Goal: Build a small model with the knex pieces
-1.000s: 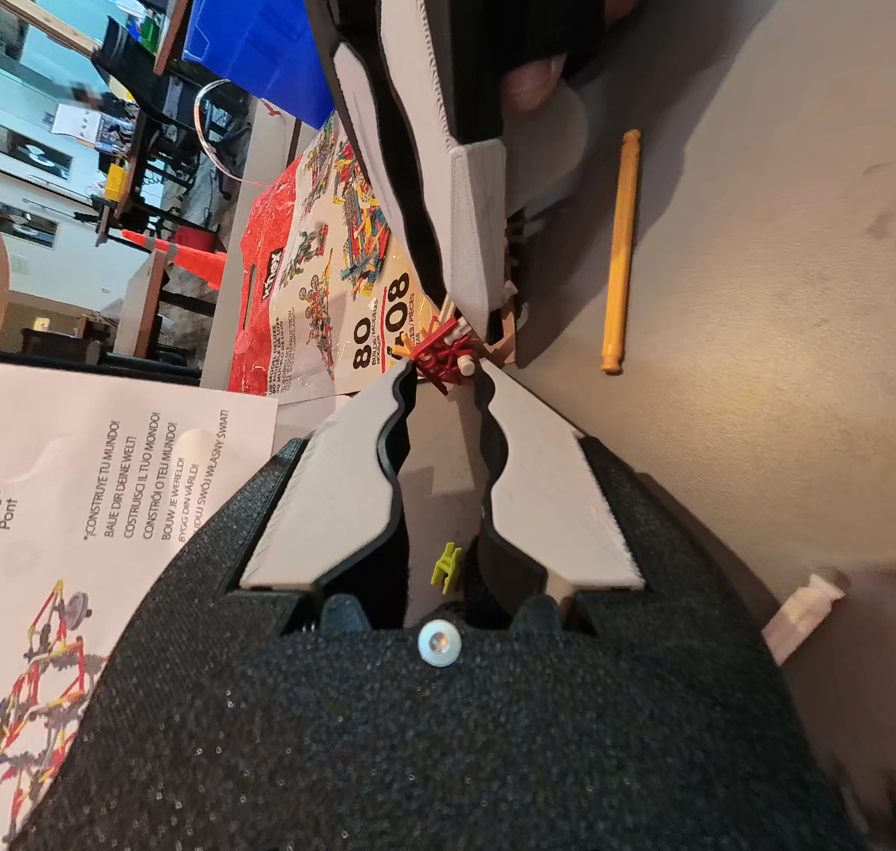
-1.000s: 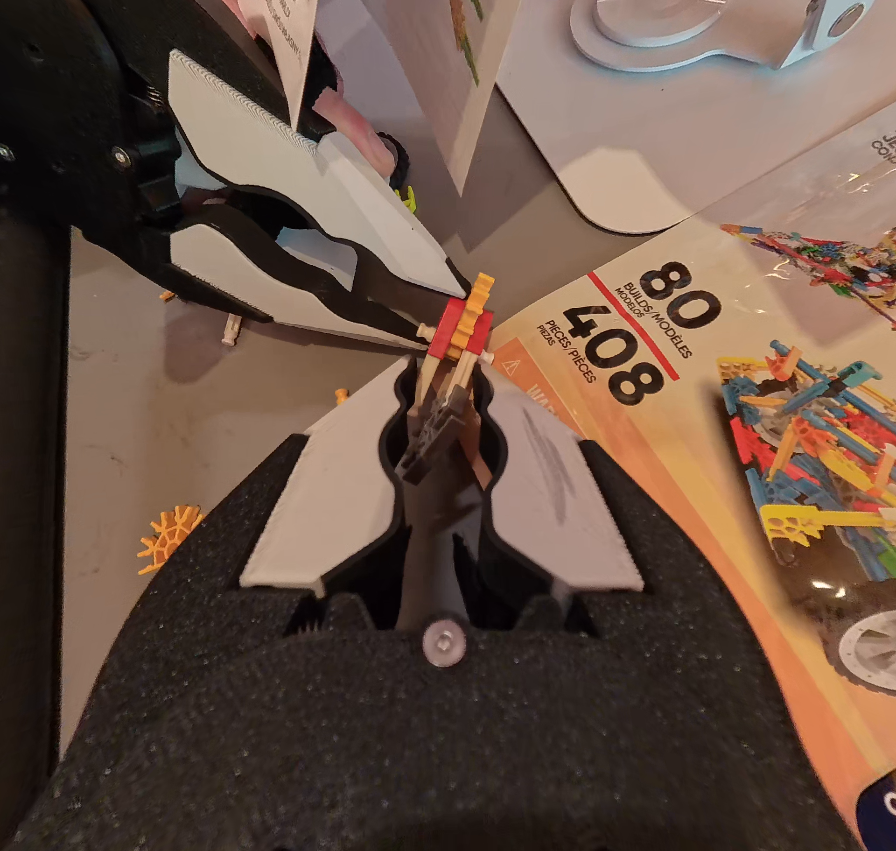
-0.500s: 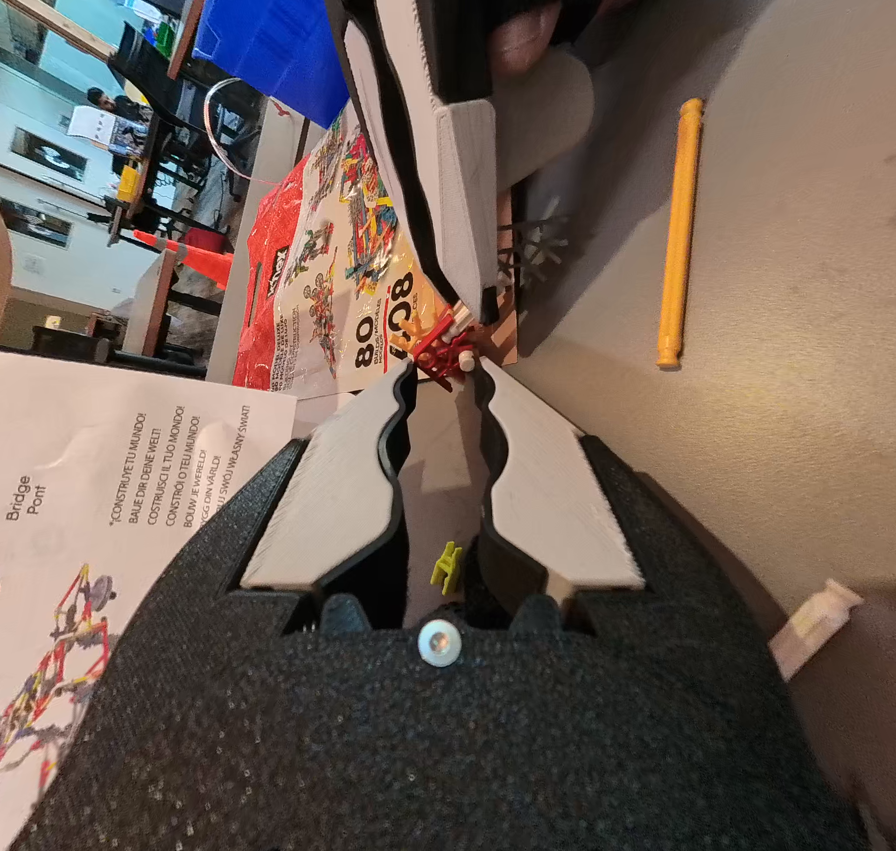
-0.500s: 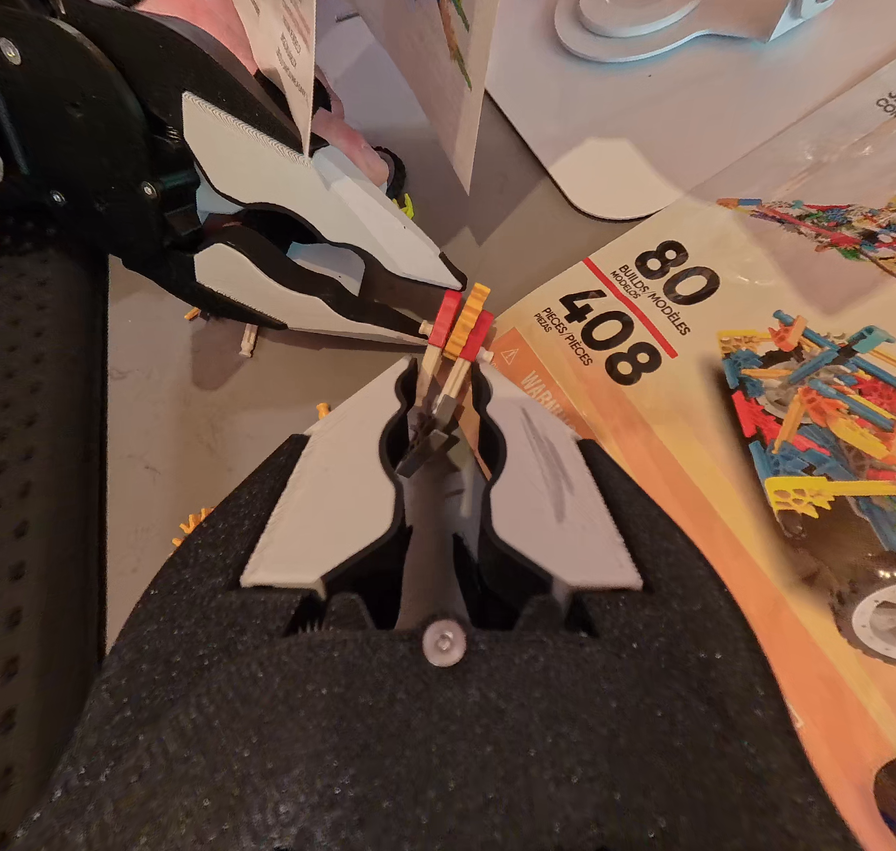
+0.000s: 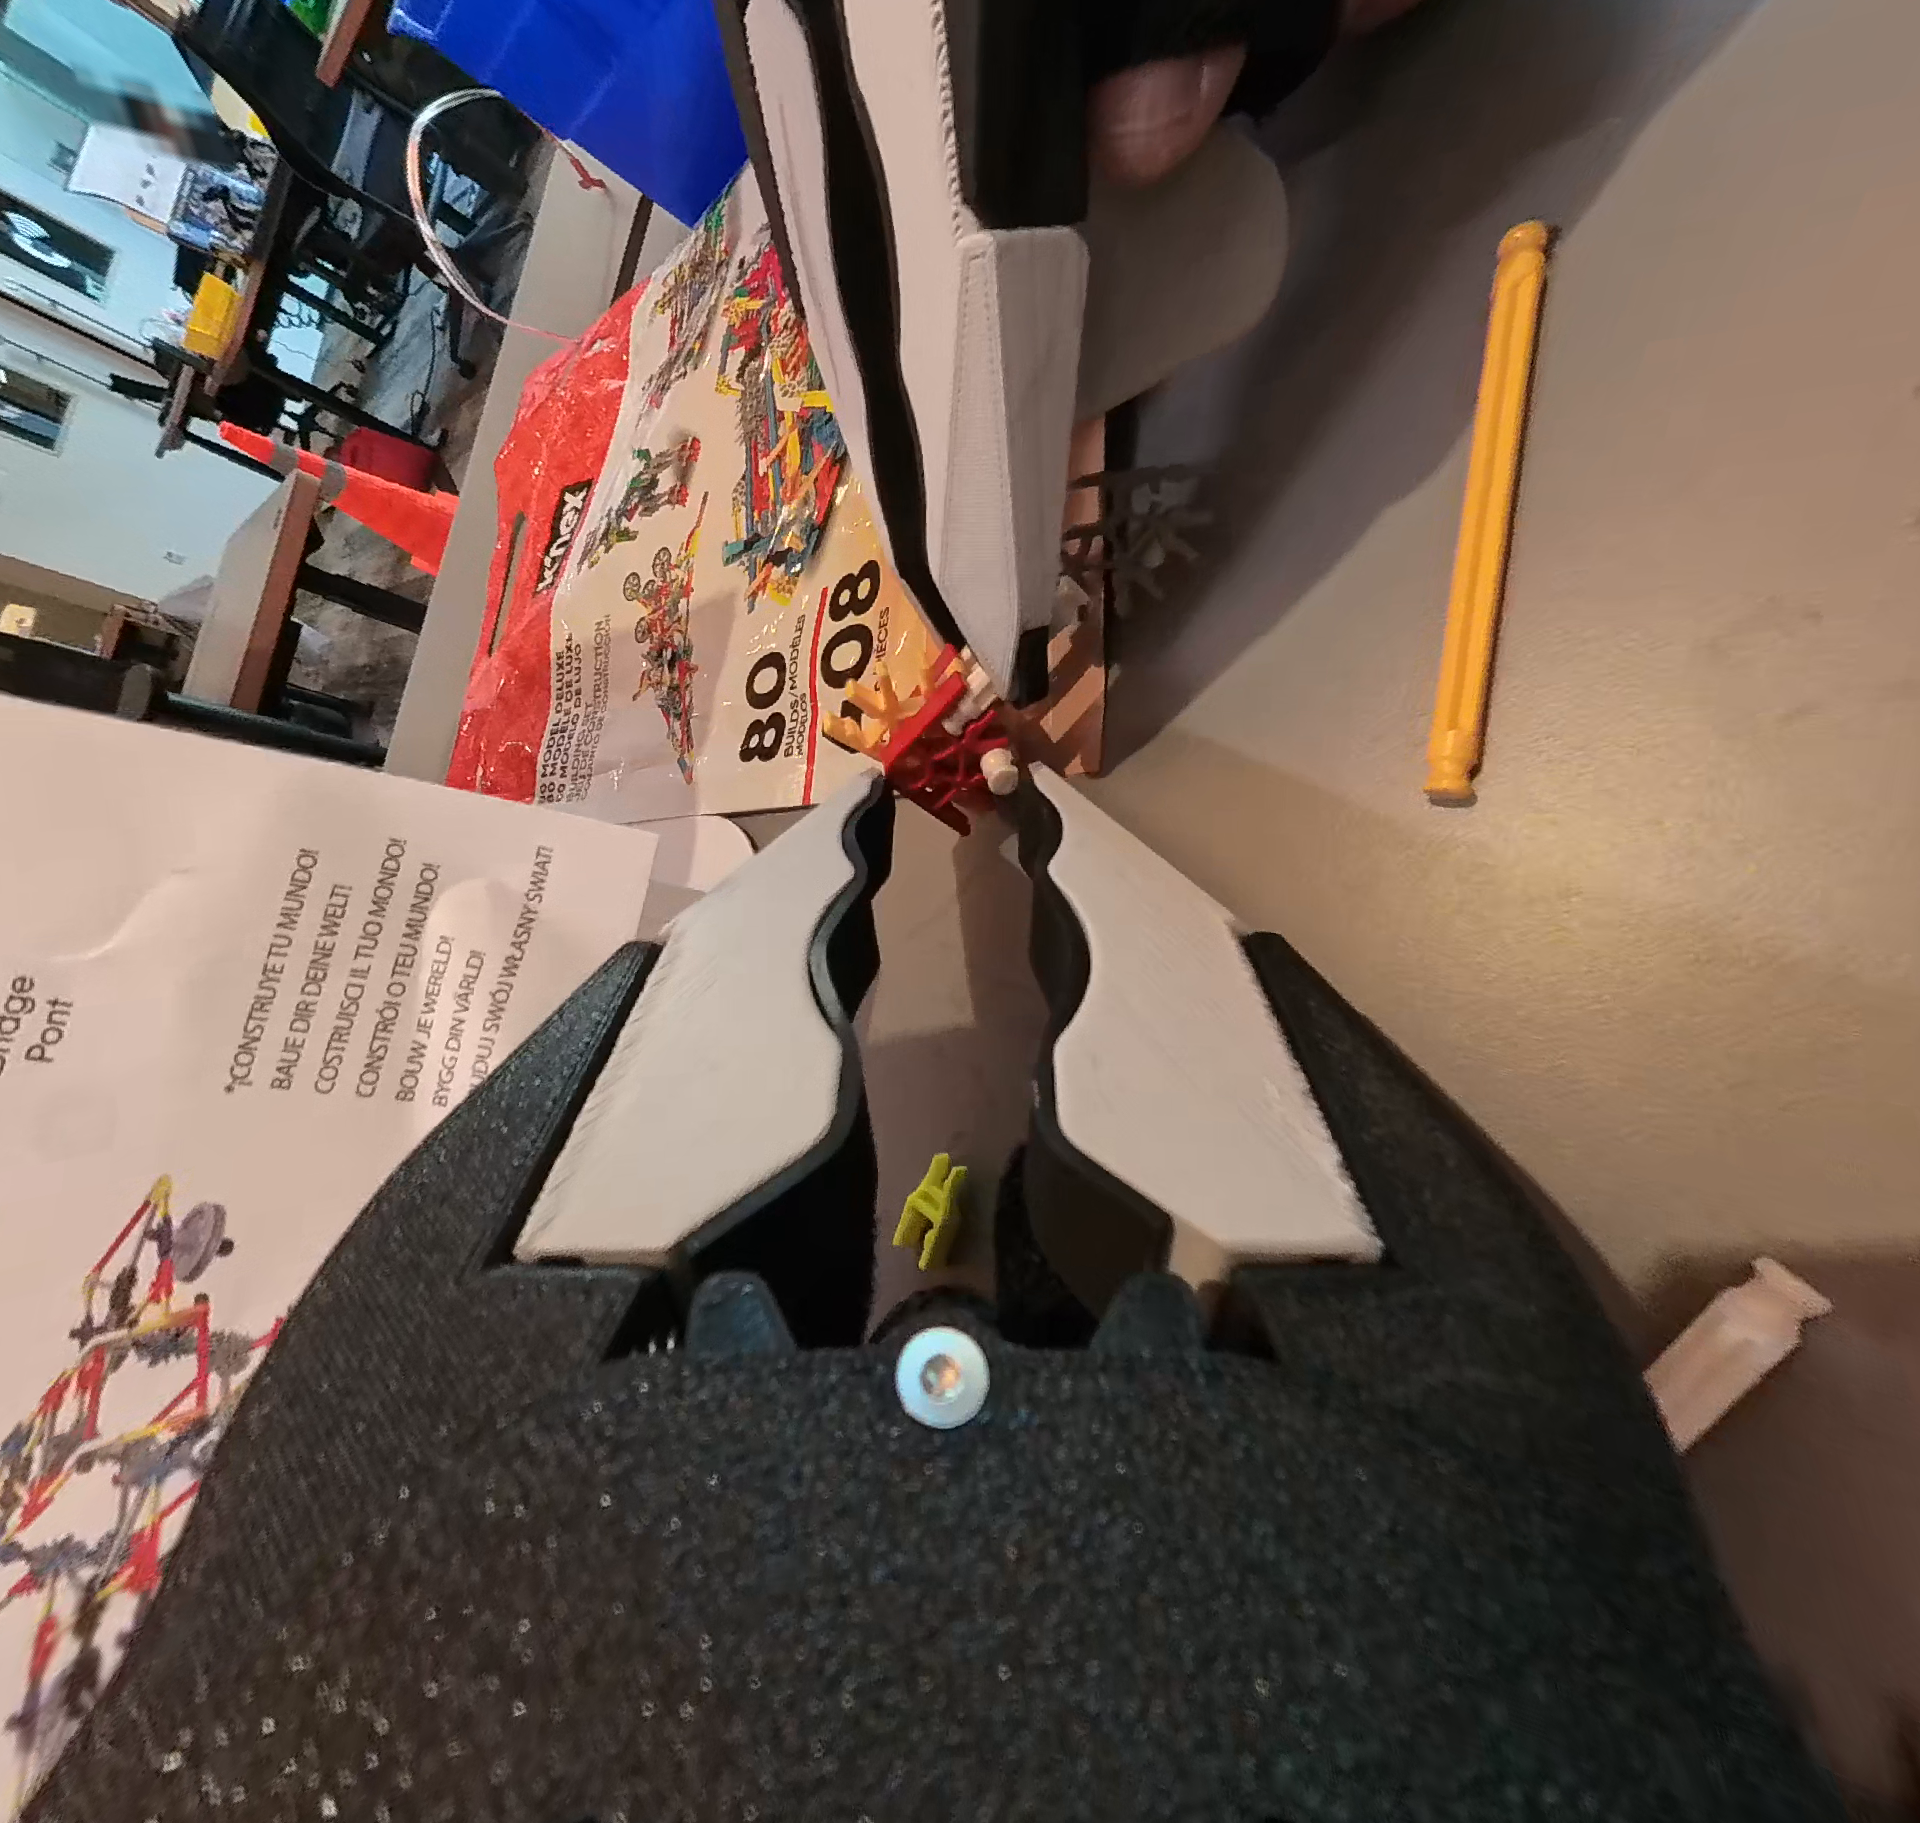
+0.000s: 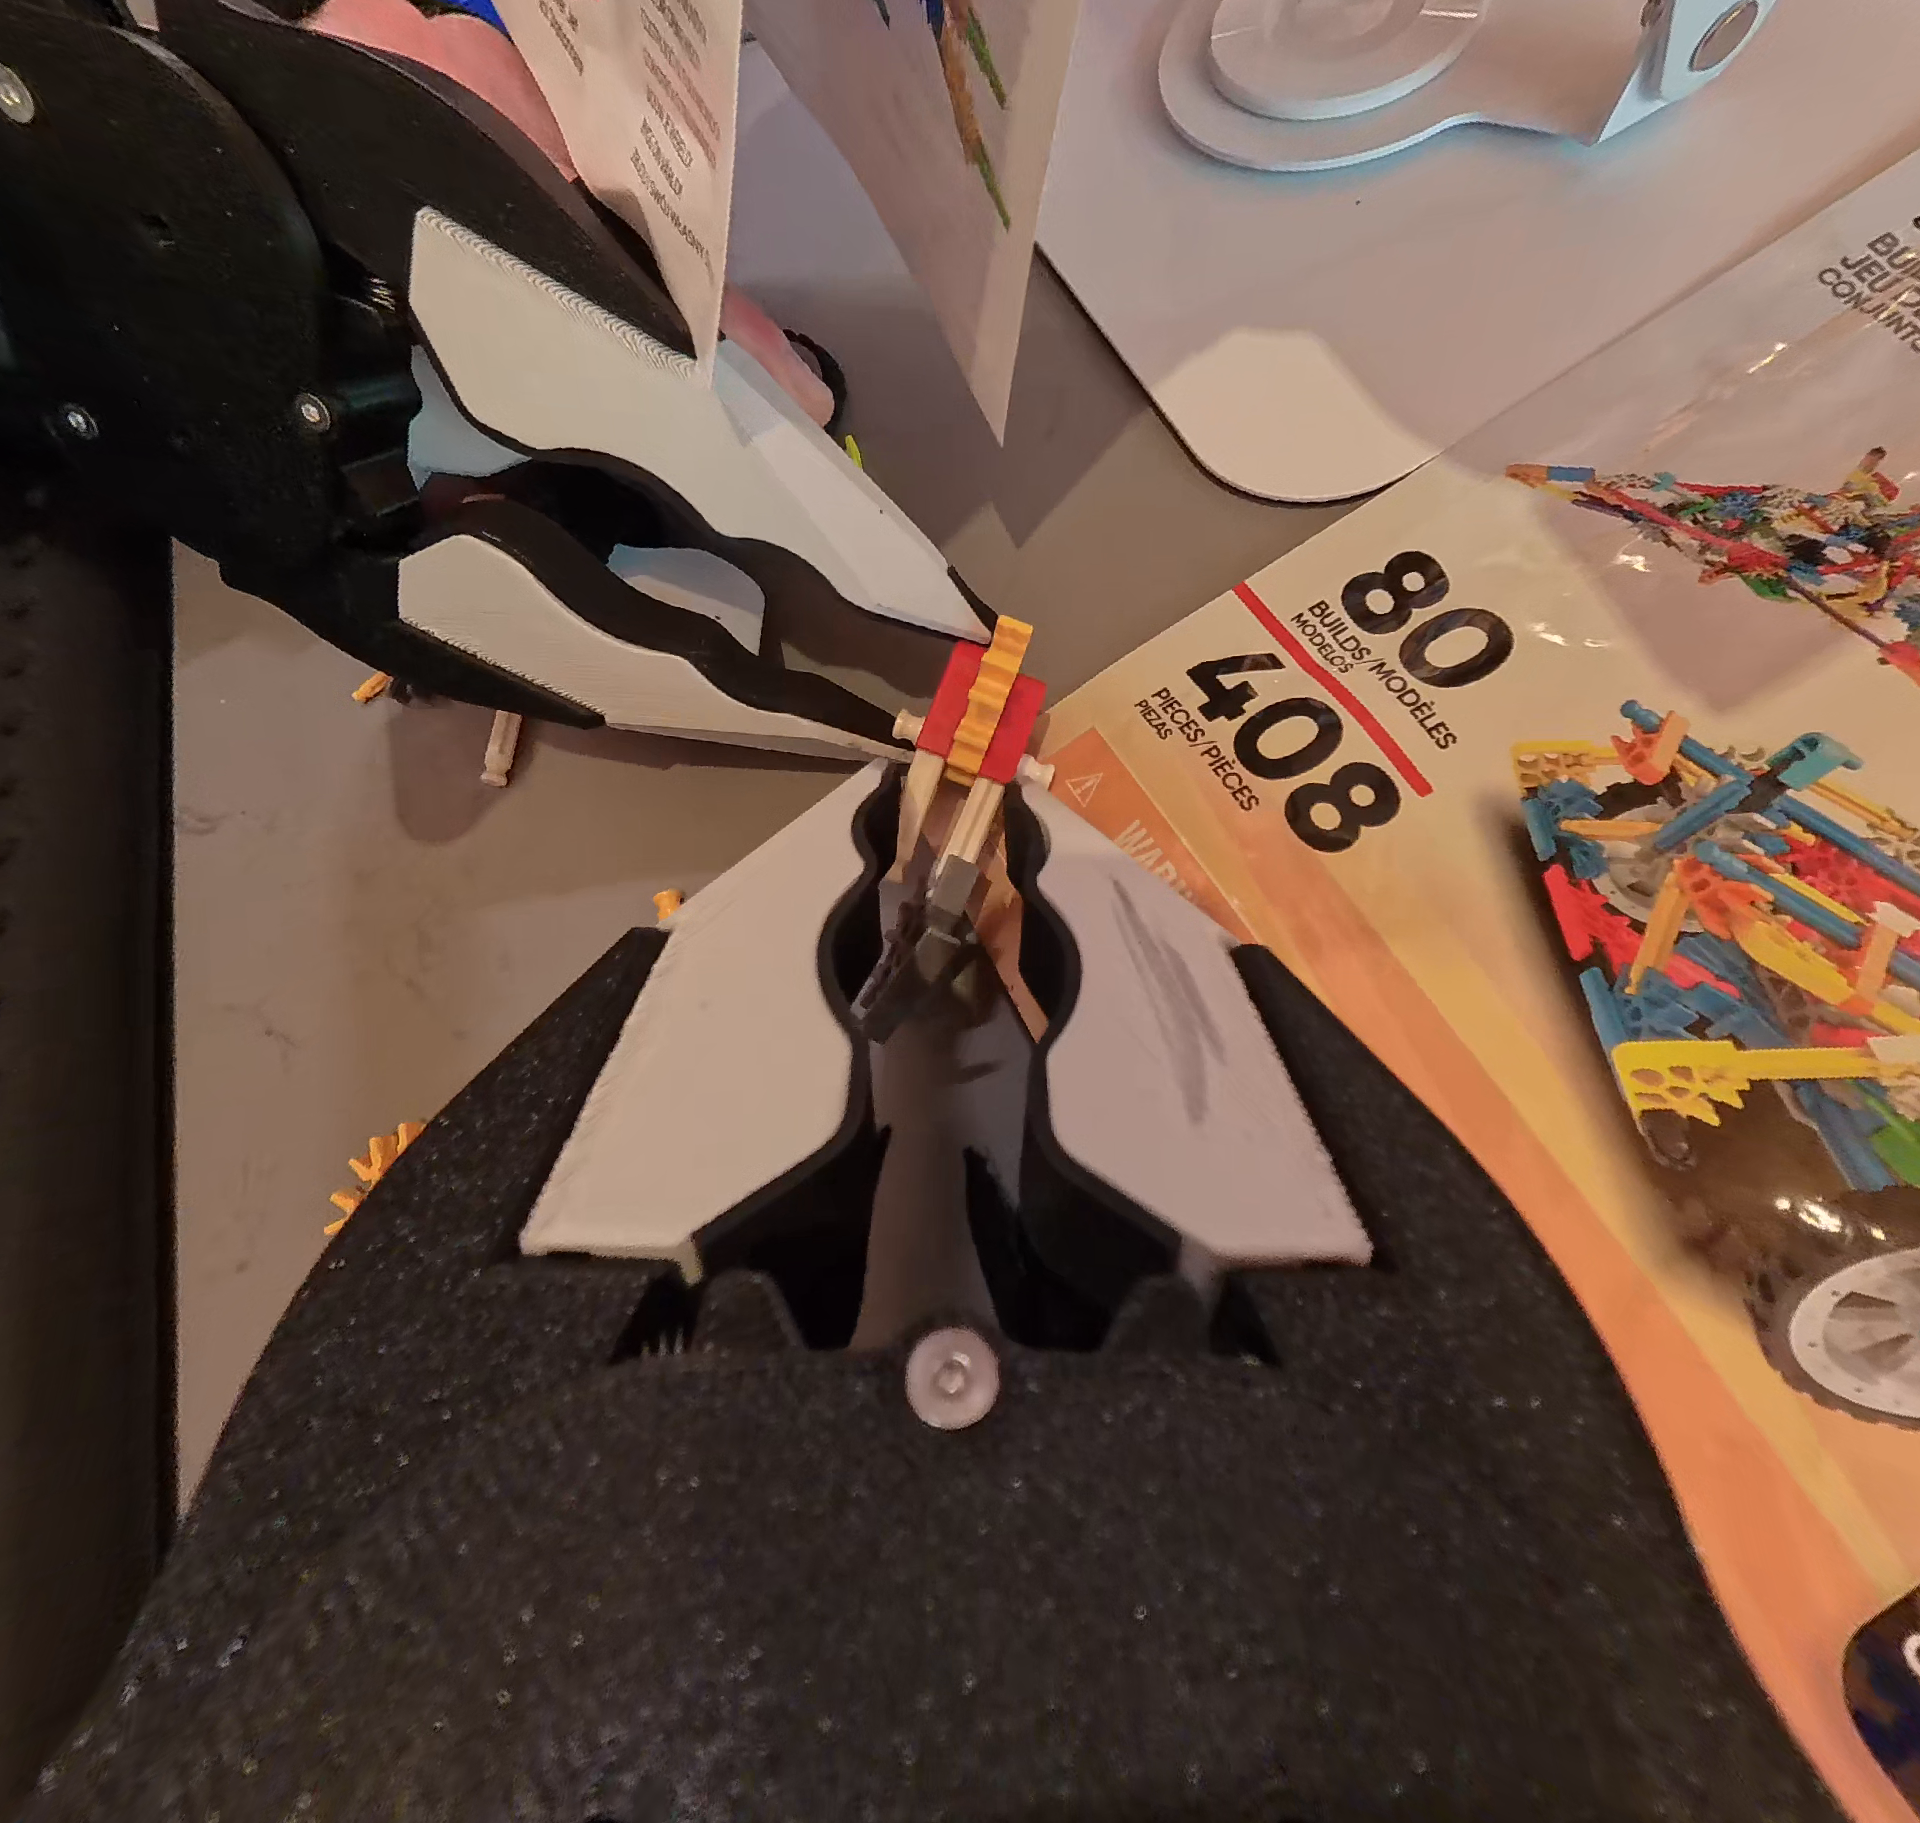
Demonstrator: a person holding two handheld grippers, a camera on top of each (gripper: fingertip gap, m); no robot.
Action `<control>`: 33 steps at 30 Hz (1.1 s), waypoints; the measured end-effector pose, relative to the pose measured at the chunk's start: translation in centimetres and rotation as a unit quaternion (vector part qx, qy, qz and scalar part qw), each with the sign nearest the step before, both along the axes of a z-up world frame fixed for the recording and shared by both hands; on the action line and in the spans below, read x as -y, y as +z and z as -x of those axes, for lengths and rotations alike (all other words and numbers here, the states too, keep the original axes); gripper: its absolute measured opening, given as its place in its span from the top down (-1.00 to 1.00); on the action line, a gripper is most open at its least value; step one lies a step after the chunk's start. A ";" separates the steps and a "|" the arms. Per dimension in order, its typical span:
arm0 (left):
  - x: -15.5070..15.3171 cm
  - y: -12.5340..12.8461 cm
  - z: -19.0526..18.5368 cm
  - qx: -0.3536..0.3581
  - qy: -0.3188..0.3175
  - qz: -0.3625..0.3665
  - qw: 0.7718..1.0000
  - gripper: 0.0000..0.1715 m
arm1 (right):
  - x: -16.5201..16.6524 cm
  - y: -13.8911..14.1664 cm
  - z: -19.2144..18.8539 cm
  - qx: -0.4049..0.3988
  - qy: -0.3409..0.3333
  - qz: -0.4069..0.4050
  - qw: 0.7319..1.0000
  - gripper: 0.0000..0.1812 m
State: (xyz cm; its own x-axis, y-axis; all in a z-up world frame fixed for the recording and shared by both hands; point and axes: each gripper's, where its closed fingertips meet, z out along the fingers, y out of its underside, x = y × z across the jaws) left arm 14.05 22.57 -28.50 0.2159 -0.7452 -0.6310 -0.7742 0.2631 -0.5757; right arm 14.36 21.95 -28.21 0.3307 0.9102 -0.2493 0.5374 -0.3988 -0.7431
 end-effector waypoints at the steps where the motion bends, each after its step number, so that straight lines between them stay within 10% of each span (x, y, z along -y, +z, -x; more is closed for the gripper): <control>1: 0.0 0.0 0.0 0.003 0.001 0.005 1.000 0.74 | 0.0 0.0 0.0 0.001 0.000 -0.001 1.000 0.81; 33: -0.1 -0.1 -0.1 -0.031 0.004 0.006 1.000 0.74 | -0.3 -0.3 -0.2 -0.001 -0.005 0.015 1.000 0.81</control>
